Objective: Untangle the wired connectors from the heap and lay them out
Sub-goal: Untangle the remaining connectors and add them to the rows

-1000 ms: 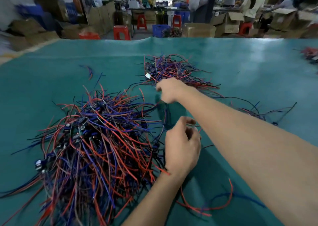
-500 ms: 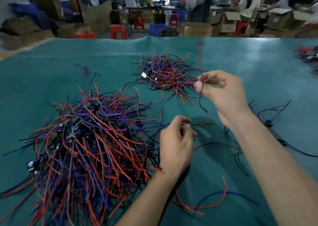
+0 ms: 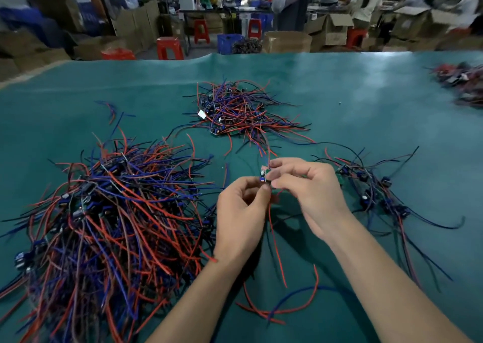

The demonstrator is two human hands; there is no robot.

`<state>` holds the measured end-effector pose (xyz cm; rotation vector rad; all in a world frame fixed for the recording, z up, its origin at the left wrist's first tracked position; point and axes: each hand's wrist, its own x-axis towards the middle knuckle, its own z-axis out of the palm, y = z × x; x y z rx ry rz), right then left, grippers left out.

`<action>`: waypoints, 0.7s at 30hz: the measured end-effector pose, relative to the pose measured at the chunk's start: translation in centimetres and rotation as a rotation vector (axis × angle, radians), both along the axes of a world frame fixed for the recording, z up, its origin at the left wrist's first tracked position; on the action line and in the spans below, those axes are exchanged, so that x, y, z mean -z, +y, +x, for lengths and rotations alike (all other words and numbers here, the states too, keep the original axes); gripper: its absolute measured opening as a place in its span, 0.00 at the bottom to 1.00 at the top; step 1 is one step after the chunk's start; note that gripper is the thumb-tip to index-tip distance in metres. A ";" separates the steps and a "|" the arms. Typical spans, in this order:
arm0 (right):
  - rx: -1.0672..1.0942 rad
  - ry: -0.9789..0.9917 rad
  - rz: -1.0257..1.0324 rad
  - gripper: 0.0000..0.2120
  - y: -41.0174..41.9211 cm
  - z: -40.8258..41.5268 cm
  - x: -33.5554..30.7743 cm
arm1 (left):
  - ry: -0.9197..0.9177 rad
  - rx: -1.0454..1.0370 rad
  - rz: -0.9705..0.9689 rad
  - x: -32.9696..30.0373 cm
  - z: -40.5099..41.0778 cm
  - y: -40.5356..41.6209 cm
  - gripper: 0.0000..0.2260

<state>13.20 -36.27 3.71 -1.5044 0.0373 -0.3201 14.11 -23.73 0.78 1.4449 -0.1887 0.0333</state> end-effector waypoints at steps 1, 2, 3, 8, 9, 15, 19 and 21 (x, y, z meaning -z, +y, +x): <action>-0.001 -0.001 0.012 0.16 0.0 0.1 0.0 | 0.006 0.008 -0.011 0.0 0.0 0.0 0.06; 0.007 0.000 0.027 0.16 -0.1 0.3 0.1 | 0.000 0.004 -0.004 0.1 0.0 0.0 0.07; 0.025 0.006 0.043 0.14 -0.1 0.4 0.2 | -0.017 -0.012 0.017 0.1 0.0 0.1 0.08; 0.026 0.124 0.178 0.05 -0.4 0.7 0.7 | -0.071 -0.072 0.104 0.2 0.1 0.1 0.09; -0.008 0.143 0.190 0.03 -0.5 0.6 0.6 | -0.082 -0.075 0.117 0.1 0.0 0.1 0.09; -0.098 0.176 0.200 0.02 -1.0 0.3 0.0 | -0.088 -0.076 0.190 0.0 -0.2 0.2 0.07; -0.138 0.181 0.238 0.06 -1.3 0.2 -0.4 | -0.074 -0.037 0.191 -0.2 -0.3 0.2 0.09; -0.117 0.188 0.230 0.10 -1.4 0.2 -0.4 | -0.085 -0.037 0.200 -0.4 -0.4 0.1 0.08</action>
